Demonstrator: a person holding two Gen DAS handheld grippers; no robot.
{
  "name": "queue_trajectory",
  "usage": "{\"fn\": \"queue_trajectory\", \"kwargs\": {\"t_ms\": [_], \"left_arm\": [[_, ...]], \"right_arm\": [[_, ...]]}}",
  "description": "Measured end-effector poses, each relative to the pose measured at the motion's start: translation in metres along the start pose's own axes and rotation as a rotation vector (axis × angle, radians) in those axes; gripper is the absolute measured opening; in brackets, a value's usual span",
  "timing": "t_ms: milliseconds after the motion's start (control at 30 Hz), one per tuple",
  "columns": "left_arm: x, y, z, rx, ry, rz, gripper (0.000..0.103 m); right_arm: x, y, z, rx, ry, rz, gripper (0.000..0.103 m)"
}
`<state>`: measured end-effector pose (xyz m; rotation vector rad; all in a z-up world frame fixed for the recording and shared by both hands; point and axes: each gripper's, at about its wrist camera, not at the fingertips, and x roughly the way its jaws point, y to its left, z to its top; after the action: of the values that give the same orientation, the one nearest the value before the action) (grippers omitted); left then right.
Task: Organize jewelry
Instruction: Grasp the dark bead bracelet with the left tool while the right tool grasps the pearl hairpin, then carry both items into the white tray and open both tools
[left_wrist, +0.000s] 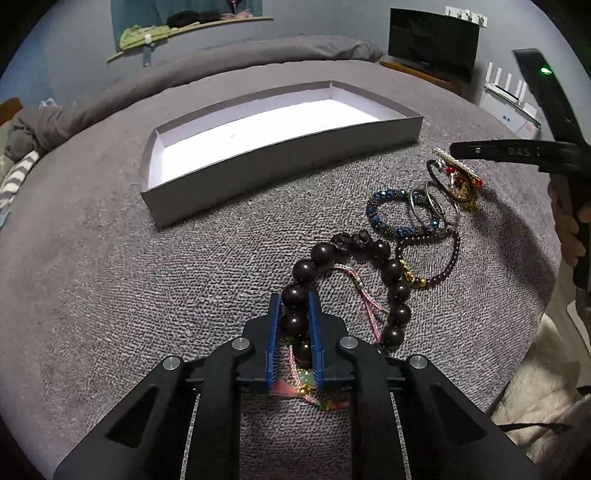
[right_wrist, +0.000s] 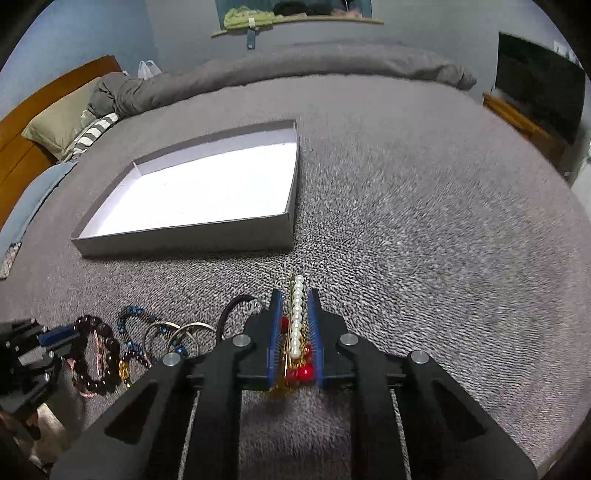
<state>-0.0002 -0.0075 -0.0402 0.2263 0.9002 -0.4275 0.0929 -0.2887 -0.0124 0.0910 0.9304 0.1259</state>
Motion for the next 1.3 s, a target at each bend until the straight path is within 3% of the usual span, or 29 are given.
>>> {"fn": "queue_trajectory", "kwargs": {"t_ms": [200,267,533,800,967,1133,1300], "left_arm": [[0.002,0.001,0.0,0.0,0.002,-0.006,0.015],[0.002,0.002,0.0,-0.005,0.002,-0.014,0.015],[-0.03,0.011,0.008,-0.048,-0.077,-0.103,0.015],[-0.069,0.007,0.028,-0.011,-0.174,-0.095,0.015],[-0.086,0.017,0.049,-0.016,-0.227,-0.085,0.015],[-0.101,0.03,0.076,-0.036,-0.278,-0.131,0.015],[-0.089,0.047,0.11,-0.064,-0.286,-0.125,0.015]], "right_arm": [[0.024,-0.008,0.002,0.049,0.085,0.059,0.014],[0.02,-0.008,0.002,0.053,0.071,0.056,0.008],[-0.012,-0.007,0.0,0.044,-0.012,0.049,0.008],[-0.036,-0.001,0.01,0.016,-0.077,0.057,0.008],[-0.042,0.011,0.021,-0.023,-0.112,0.048,0.008],[-0.039,0.023,0.039,-0.044,-0.138,0.055,0.008],[-0.027,0.037,0.059,-0.059,-0.162,0.057,0.008]]}}
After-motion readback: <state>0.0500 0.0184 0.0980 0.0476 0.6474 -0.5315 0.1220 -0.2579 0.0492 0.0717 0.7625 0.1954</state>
